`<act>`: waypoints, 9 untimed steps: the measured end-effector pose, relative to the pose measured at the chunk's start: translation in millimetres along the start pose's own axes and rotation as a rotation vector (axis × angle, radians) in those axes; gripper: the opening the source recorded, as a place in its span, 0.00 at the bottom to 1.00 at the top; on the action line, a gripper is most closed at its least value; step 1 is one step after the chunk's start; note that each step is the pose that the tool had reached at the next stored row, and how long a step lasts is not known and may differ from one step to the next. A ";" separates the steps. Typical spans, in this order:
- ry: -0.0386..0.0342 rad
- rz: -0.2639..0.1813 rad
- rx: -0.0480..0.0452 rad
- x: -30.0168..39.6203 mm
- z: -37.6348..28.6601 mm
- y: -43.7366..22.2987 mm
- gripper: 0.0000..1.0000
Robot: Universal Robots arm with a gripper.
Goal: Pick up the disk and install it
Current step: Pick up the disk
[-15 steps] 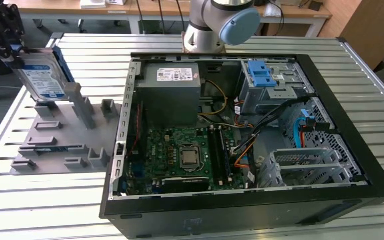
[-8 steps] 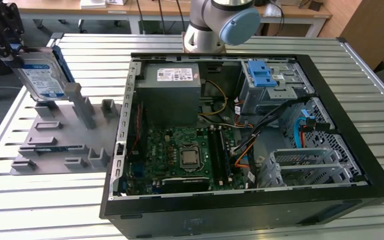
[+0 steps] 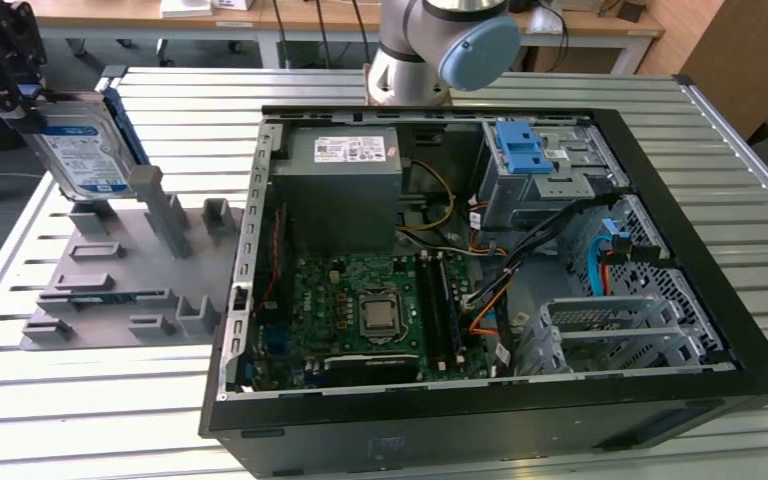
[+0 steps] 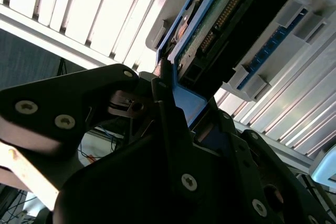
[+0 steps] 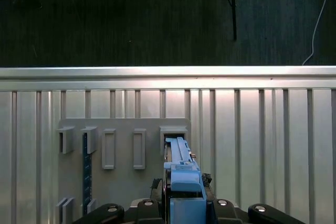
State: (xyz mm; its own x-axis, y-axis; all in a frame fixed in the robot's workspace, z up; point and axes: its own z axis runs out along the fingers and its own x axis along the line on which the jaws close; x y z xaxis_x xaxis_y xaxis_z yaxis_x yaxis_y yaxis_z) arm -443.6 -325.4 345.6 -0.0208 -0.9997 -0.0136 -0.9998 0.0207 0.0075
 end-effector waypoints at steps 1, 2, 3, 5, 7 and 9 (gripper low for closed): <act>0.0000 0.000 0.0000 0.0 -0.3 0.0 0.36; 0.0000 0.000 0.0001 0.0 -0.6 0.0 0.36; 0.0000 0.000 0.0000 0.0 -0.9 0.0 0.36; 0.0000 0.000 0.0000 0.0 -1.7 0.0 0.36; 0.0000 0.000 -0.0001 0.0 -2.5 0.0 0.36; 0.0000 0.000 0.0000 -0.1 -3.3 0.0 0.36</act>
State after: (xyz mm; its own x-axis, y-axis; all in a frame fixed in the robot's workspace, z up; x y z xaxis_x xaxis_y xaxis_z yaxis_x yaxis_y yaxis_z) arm -443.7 -325.4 348.9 -0.0208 -0.9997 -0.0136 -0.9998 0.0207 0.0075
